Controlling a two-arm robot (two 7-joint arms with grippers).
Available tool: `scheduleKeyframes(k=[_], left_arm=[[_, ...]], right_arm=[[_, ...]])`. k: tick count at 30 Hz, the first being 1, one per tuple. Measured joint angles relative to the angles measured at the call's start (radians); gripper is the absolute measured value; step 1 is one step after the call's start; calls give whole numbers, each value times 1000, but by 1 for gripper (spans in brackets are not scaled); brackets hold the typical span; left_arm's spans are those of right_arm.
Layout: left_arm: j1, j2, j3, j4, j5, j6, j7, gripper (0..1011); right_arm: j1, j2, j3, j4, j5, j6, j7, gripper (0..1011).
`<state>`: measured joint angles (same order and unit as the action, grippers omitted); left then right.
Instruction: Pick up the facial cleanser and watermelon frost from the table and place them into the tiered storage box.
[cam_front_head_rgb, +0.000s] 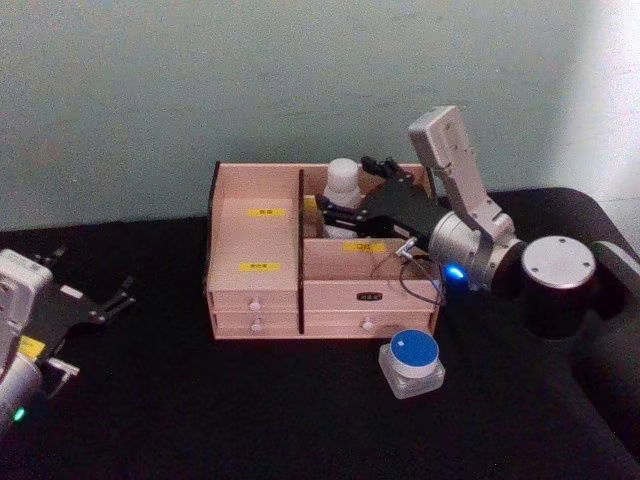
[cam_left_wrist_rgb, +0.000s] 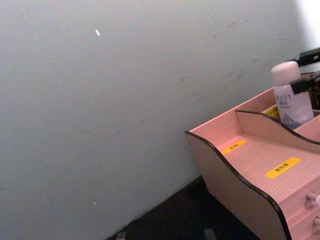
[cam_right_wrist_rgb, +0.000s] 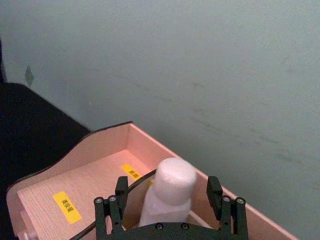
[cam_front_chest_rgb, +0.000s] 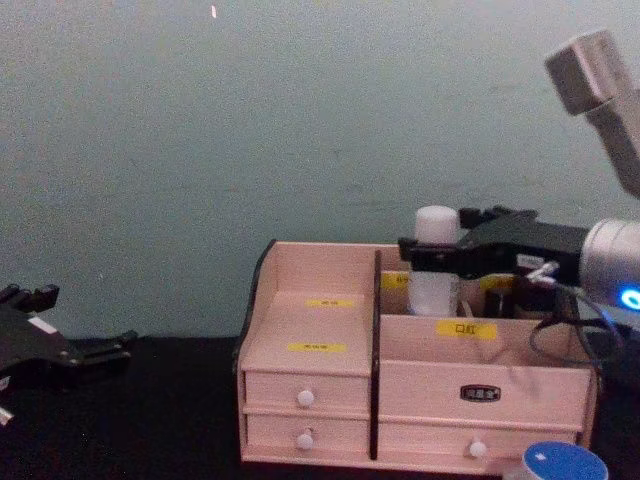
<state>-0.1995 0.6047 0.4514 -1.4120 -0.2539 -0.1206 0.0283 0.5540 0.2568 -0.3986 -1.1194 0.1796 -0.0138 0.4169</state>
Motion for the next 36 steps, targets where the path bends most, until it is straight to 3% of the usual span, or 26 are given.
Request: scheduleKeyframes(k=[11, 18, 25, 31, 36], left_arm=[[0, 0, 0, 0, 0, 0, 0, 1001], [0, 0, 0, 0, 0, 0, 0, 1001], [0, 0, 0, 0, 0, 0, 0, 1001], [0, 0, 0, 0, 0, 0, 0, 1001], [0, 0, 0, 0, 0, 0, 0, 1001]], right_arm=[[-129, 95, 59, -209, 38, 7, 15, 1003], [-269, 207, 99, -386, 100, 27, 69, 1002], [-392, 301, 130, -501, 158, 28, 106, 1002], [-448, 354, 136, -535, 190, 36, 126, 1003], [-471, 384, 114, -530, 192, 61, 131, 1002]])
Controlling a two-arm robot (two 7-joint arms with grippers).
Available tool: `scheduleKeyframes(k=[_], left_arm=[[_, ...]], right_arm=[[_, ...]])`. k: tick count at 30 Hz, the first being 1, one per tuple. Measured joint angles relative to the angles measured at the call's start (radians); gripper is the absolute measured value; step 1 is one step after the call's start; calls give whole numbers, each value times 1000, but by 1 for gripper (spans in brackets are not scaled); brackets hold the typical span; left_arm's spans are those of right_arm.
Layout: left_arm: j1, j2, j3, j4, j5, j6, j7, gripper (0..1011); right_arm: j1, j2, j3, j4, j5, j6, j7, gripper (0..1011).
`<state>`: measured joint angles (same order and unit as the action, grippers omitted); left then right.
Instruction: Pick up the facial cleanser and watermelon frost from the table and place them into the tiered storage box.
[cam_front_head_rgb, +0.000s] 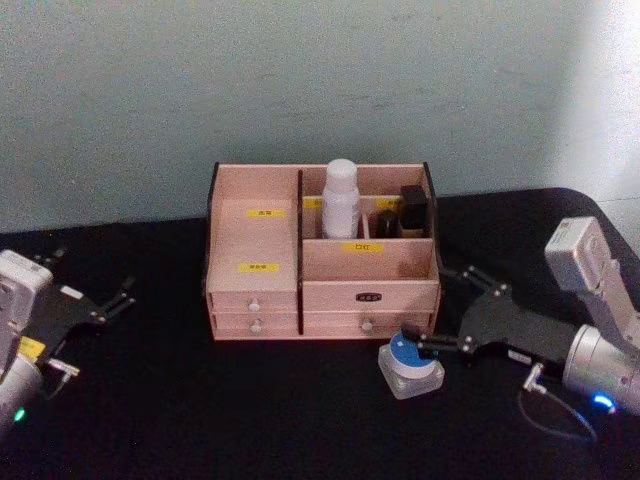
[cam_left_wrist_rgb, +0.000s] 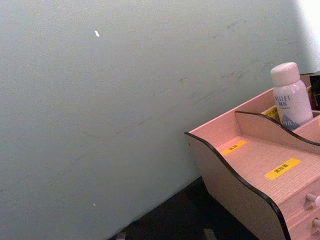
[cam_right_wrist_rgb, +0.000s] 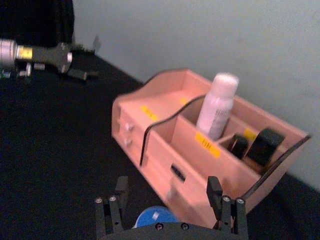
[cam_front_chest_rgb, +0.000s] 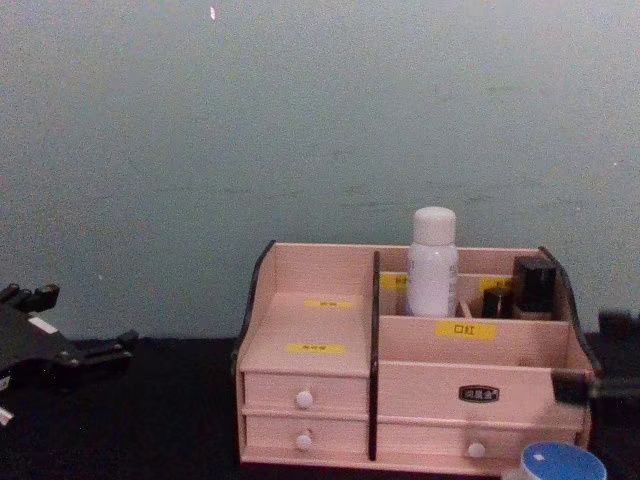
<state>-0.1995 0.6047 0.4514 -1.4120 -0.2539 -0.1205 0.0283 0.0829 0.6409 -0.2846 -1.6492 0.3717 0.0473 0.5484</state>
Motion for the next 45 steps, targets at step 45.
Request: scheduleKeyframes(k=[45], left_arm=[[0, 0, 0, 0, 0, 0, 0, 1001]], right_arm=[[66, -9, -110, 164, 24, 77, 5, 1002]])
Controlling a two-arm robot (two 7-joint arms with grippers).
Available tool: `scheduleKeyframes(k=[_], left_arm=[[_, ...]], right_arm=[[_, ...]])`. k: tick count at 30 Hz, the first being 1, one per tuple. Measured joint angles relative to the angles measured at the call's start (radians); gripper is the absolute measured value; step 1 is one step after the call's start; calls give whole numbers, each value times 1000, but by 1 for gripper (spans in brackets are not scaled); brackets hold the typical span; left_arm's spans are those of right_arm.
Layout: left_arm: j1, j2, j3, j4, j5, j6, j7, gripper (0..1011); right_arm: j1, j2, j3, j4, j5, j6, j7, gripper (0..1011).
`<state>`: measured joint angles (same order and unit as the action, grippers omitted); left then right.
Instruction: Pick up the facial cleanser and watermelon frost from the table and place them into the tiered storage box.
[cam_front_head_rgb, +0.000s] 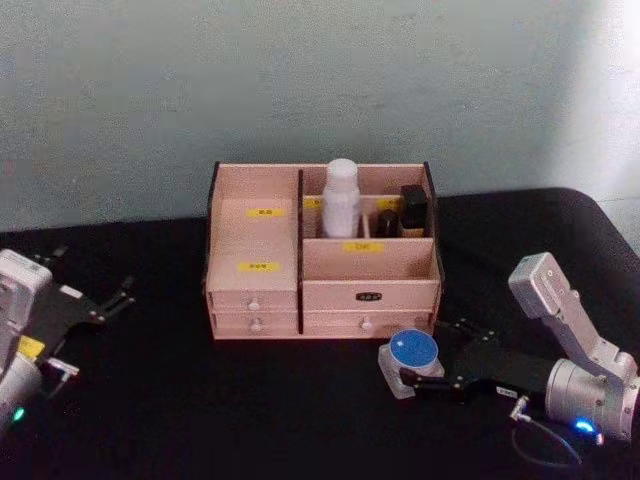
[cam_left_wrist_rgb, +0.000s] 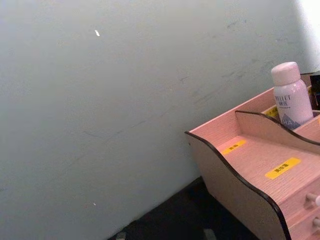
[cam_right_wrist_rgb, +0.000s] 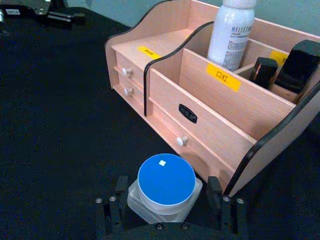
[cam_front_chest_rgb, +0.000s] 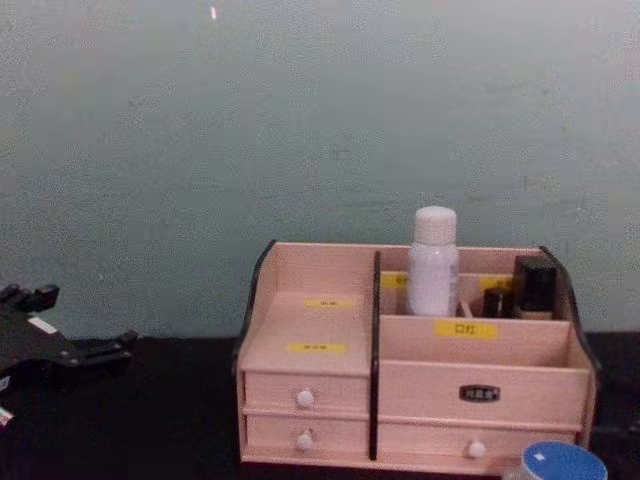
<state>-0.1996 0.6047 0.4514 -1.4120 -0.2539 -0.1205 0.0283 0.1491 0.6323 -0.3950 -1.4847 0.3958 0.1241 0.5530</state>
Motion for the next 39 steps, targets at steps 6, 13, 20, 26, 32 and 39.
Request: scheduleKeyframes(k=[6, 13, 20, 26, 32, 39], left_arm=[[0, 0, 0, 0, 0, 0, 0, 1001], [0, 0, 0, 0, 0, 0, 0, 1001], [0, 0, 0, 0, 0, 0, 0, 1001], [0, 0, 0, 0, 0, 0, 0, 1001], [0, 0, 0, 0, 0, 0, 0, 1001], [0, 0, 0, 0, 0, 0, 0, 1001]], right_arm=[[8, -4, -4, 11, 3, 5, 1, 1002], [18, -9, -7, 19, 8, 6, 3, 1003], [27, -13, -12, 28, 14, 8, 8, 1002], [32, -13, -16, 33, 18, 9, 12, 1002], [37, -14, -21, 40, 23, 13, 15, 1002], [46, -15, -29, 49, 26, 16, 21, 1003]])
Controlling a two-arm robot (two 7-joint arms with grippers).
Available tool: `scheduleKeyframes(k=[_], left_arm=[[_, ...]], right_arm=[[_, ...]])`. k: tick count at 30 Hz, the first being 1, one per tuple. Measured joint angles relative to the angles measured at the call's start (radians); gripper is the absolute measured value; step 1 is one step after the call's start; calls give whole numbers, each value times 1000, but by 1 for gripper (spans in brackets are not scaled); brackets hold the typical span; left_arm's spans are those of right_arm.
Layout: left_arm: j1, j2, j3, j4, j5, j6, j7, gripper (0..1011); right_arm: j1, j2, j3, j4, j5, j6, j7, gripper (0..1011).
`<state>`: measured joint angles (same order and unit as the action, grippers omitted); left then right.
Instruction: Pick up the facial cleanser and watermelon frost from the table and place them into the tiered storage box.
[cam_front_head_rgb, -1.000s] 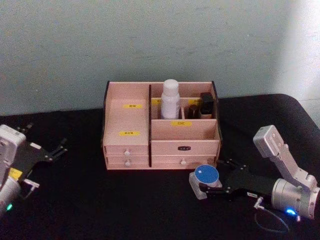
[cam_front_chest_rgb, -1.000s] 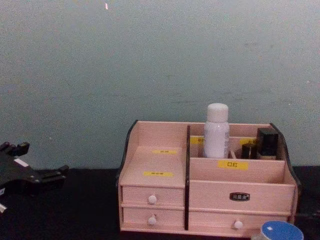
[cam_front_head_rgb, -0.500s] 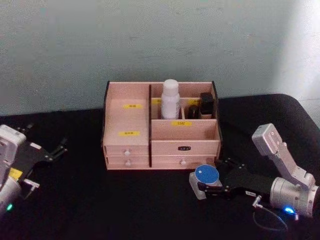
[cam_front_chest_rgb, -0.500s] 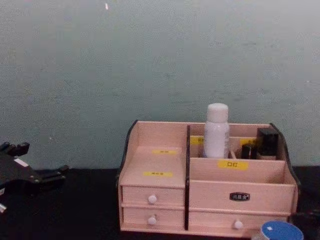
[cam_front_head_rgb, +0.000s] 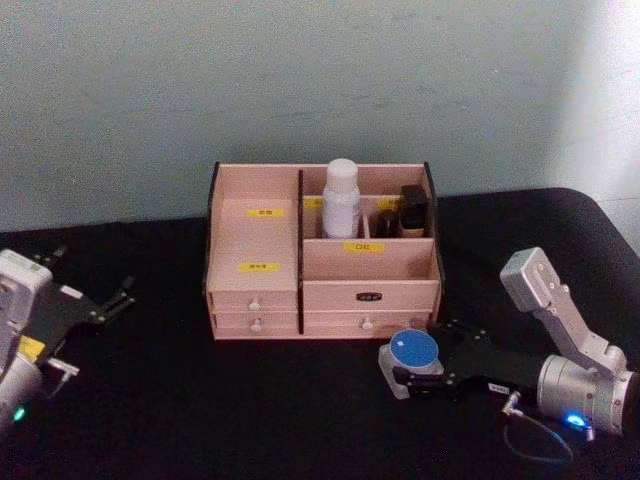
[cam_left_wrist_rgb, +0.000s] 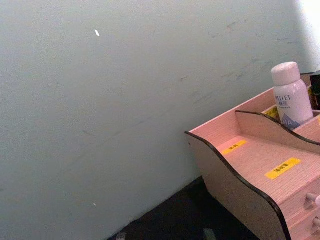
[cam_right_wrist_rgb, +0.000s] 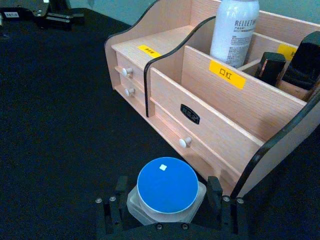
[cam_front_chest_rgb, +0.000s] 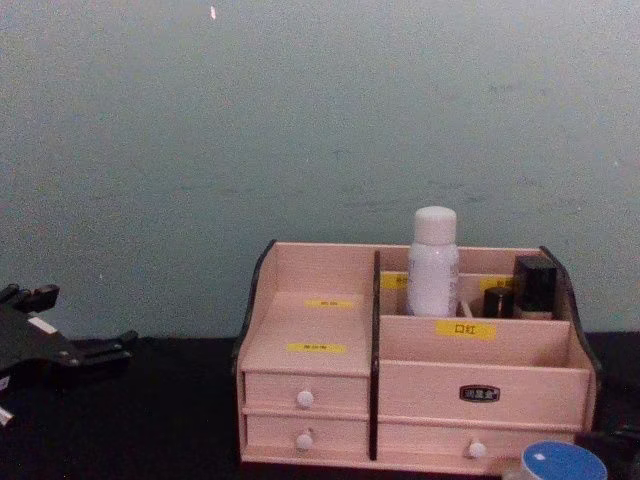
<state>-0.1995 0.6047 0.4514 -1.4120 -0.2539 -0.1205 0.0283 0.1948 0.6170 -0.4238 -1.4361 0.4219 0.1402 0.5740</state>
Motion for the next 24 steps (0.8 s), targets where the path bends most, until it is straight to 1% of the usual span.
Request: scheduleKeyframes(k=[24], left_arm=[[0, 0, 0, 0, 0, 0, 0, 1001]], right_arm=[[21, -4, -18, 19, 7, 11, 4, 1003]])
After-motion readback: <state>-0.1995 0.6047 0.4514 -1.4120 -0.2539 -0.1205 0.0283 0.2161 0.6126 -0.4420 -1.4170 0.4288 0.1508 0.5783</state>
